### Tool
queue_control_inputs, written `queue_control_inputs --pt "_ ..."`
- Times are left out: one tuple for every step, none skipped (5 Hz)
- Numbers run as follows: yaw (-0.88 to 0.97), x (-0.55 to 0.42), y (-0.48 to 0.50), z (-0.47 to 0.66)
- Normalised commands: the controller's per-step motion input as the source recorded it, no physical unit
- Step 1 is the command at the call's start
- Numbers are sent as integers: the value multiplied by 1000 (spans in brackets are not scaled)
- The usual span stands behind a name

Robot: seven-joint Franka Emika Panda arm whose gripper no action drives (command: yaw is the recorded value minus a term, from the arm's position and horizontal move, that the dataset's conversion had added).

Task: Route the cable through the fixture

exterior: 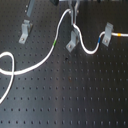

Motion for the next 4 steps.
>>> queue_control_inputs --pt "0 1 -11 0" --pt "20 1 -11 -13" --pt "334 47 -9 -165" --pt "471 20 -23 -167"
